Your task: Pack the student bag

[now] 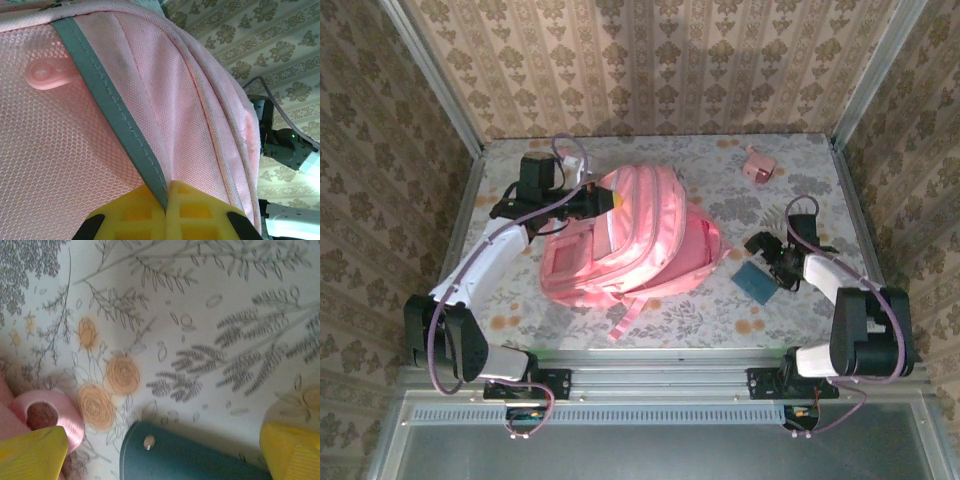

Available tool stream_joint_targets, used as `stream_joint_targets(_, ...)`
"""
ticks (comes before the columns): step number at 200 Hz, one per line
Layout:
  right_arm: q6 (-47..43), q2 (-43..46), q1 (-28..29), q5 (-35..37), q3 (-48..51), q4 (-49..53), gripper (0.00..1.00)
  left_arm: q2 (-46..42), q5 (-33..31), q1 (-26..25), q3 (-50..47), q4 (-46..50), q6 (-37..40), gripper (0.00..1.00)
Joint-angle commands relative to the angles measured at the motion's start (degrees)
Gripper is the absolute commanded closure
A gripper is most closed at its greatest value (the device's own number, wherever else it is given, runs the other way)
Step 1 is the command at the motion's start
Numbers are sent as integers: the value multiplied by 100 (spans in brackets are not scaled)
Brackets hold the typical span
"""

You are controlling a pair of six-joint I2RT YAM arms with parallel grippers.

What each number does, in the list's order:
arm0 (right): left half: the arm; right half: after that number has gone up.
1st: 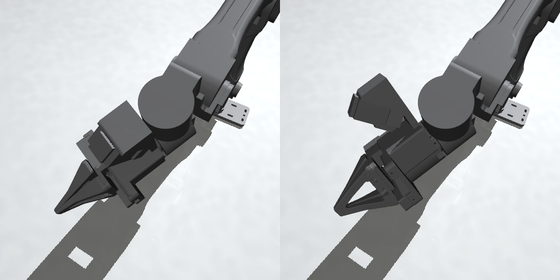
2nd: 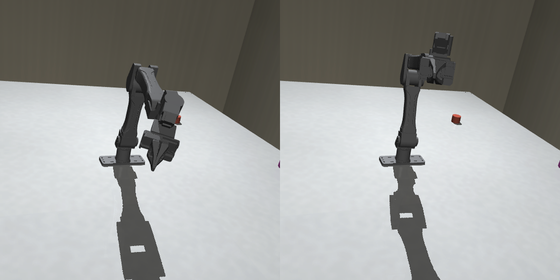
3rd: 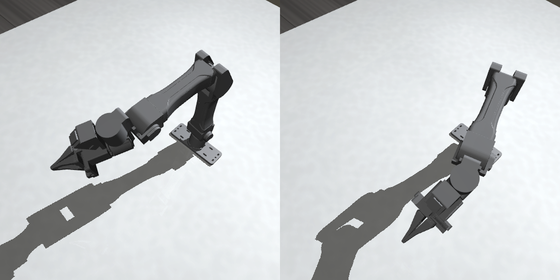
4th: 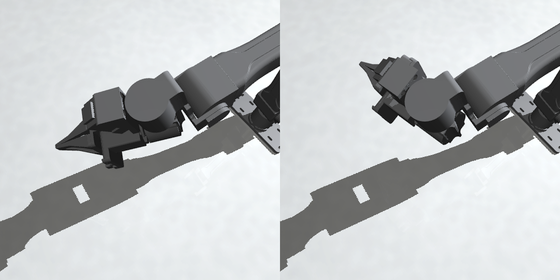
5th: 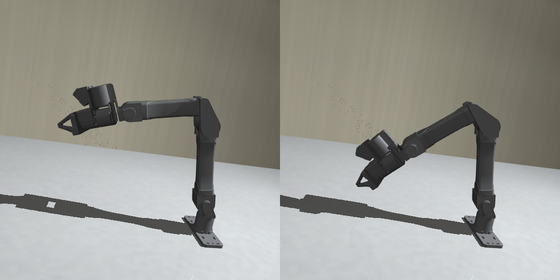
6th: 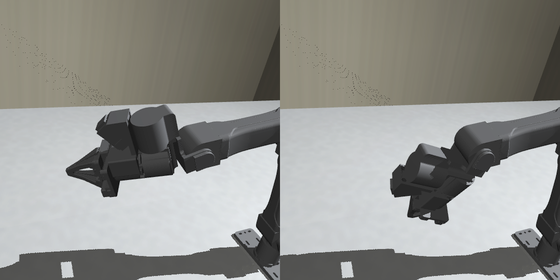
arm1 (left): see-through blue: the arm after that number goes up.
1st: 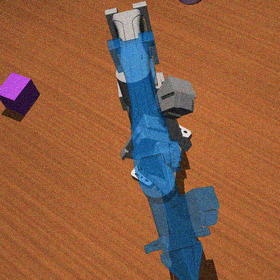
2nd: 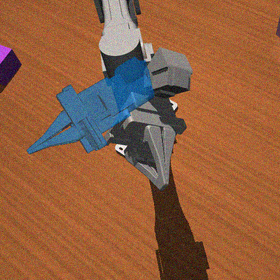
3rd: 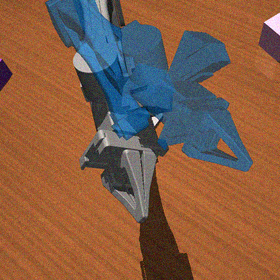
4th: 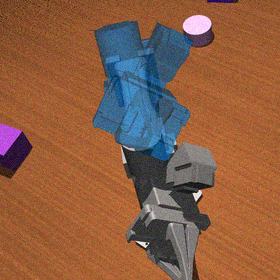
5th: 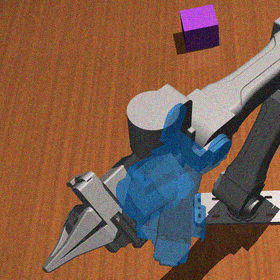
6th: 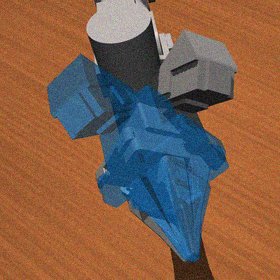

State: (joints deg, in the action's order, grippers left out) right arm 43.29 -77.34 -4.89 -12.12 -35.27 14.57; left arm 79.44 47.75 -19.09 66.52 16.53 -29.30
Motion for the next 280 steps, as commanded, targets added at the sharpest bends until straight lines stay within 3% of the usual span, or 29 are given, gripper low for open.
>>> stream_joint_targets(1, 181, 416, 181, -149, 230, 416, 0, -91, 130, 37, 117, 8, 87, 100)
stream_joint_targets(36, 432, 980, 761, -117, 520, 571, 0, -69, 138, 50, 124, -1, 91, 100)
stream_joint_targets(67, 444, 1141, 1352, 742, 311, 1304, 0, -110, 130, 64, 104, 3, 95, 100)
stream_joint_targets(90, 255, 1087, 1398, 1306, -48, 2038, 0, -107, 123, 63, 87, -1, 90, 100)
stream_joint_targets(131, 100, 649, 1506, 1459, -716, 2834, 0, -116, 121, 63, 78, -12, 82, 100)
stream_joint_targets(193, 2603, 316, 1927, 1338, -1073, 3427, 0, -117, 112, 59, 78, -18, 72, 100)
stream_joint_targets(224, 3918, 345, 1979, 1280, -733, 2836, 0, -105, 121, 72, 80, -51, 56, 100)
stream_joint_targets(280, 4425, -108, 1990, 1451, -549, 1788, 0, -95, 139, 72, 70, -68, 44, 100)
